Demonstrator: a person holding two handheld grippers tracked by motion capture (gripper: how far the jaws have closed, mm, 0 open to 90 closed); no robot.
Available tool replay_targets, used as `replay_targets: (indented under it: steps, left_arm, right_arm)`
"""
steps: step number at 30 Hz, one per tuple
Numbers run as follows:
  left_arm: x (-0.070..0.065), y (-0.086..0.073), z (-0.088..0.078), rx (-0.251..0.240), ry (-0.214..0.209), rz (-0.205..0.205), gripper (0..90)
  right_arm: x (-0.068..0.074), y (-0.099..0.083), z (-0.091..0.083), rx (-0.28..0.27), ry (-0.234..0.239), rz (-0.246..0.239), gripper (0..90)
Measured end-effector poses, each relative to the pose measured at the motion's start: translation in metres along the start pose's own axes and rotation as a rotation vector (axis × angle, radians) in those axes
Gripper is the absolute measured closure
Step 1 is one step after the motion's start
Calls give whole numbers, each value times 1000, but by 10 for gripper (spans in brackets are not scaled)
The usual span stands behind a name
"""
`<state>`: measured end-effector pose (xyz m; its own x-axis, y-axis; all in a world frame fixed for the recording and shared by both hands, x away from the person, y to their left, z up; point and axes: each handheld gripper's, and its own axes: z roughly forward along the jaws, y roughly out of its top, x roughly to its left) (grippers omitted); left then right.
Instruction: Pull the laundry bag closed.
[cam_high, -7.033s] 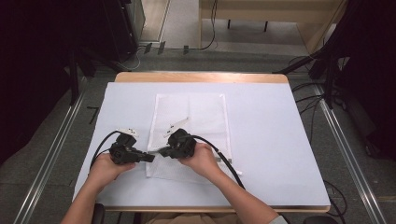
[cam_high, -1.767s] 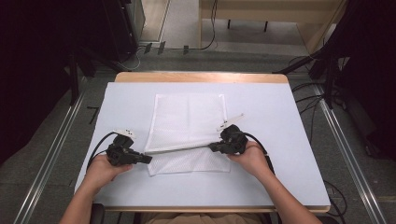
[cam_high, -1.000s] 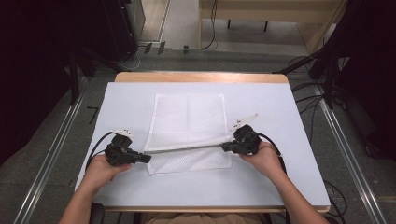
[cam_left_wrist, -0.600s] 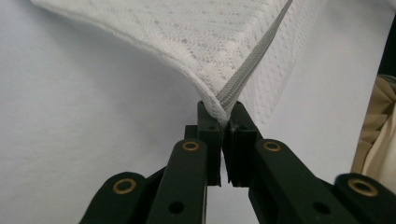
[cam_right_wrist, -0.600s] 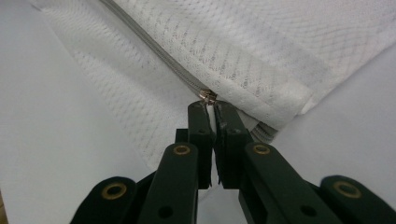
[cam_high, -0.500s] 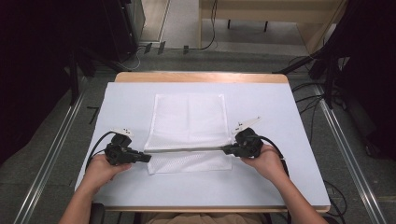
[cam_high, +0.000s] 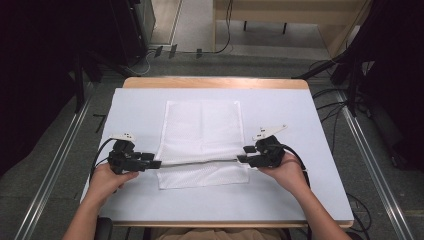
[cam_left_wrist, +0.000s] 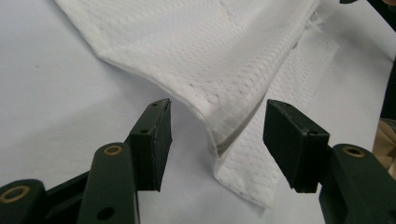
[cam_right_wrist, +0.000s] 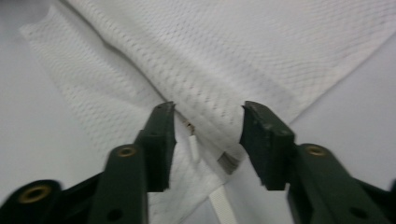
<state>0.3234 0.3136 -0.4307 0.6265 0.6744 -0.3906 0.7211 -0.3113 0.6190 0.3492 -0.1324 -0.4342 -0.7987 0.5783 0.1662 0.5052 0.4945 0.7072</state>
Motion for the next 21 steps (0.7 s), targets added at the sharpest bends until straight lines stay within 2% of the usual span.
replay_targets:
  steps: [2,4,6,10,16,21]
  left_arm:
    - [1,0,-2,-26,16,1,388]
    - [2,0,-5,-51,34,-6,372]
    - [4,0,-7,-66,50,-11,362]
    - [6,-1,-9,-91,90,-10,355]
    - [9,-2,-15,-131,150,-18,338]
    - [13,-3,-17,-151,189,-22,327]
  right_arm:
    - [-3,-1,-2,-27,-28,-9,458]
    - [-6,-2,-5,-38,-45,3,418]
    - [-10,-4,-7,-50,-61,1,392]
    - [-16,-9,-12,-77,-126,-4,355]
    - [-30,-16,-22,-114,-171,35,325]
    - [-40,-21,-29,-124,-204,68,310]
